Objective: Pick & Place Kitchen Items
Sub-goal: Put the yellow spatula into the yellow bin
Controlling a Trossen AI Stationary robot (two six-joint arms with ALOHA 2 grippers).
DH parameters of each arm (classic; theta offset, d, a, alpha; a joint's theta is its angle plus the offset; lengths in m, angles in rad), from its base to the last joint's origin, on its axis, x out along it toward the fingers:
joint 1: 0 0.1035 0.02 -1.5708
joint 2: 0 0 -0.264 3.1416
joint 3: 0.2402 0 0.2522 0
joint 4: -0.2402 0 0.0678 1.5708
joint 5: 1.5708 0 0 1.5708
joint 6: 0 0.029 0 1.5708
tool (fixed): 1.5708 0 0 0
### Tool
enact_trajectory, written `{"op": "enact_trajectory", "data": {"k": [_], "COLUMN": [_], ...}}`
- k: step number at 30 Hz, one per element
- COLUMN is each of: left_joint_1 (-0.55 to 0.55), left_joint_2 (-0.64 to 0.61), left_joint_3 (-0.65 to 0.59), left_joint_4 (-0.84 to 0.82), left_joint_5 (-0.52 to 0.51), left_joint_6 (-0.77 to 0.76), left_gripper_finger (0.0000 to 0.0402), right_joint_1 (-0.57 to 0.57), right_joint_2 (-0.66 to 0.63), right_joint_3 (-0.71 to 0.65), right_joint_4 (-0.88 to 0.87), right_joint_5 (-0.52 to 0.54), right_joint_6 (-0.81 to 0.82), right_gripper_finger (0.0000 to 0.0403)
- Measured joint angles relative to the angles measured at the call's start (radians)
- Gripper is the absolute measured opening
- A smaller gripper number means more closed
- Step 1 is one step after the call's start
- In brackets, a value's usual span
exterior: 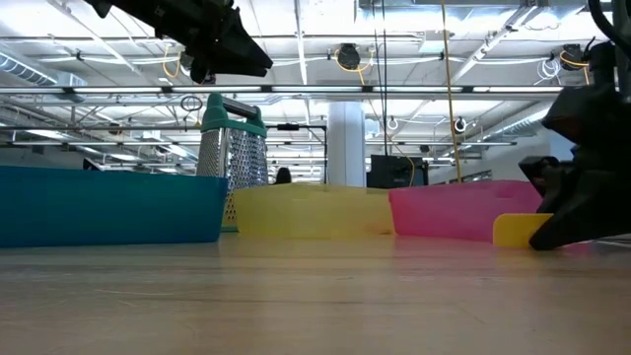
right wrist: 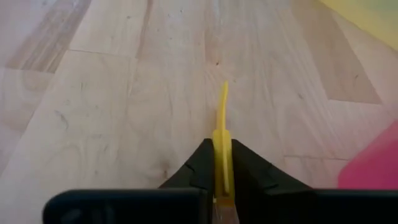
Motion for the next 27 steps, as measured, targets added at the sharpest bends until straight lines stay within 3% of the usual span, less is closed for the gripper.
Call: {"op": "enact_trajectory", "data": {"k": [7,14,19,22,27], "left_joint_1": [0.001,0.001,0.001,0.001,0.001], "left_joint_2": [0.0,0.0,0.0,0.0,0.0], "left_joint_3": [0.0,0.0,0.0,0.0,0.0], "left_joint_4": [0.0,-0.001,-0.001,-0.001,-0.001], "left_joint_5": [0.0,0.0,0.0,0.0,0.0], "left_joint_6": [0.0,0.007,0.013,0.012,0.029], "left_gripper_finger": [0.0113,0.0113,0.0113,0.0113,0.0113], "right_joint_1": [-0.002,-0.035,-0.109,-0.19,-0.354], "right_joint_2": [-0.029,-0.127,-0.173,-0.175,-0.146], "right_joint_3": [0.047,0.162,0.242,0.298,0.38], "right_joint_4": [0.14,0.125,0.084,0.093,0.088], "right_joint_5": [0.001,0.003,0.002,-0.067,-0.269], "right_joint_6": [-0.101,-0.361,-0.682,-0.876,-1.094], "right_gripper_finger": [0.003,0.0023,0.0032,0.0028,0.0027]}}
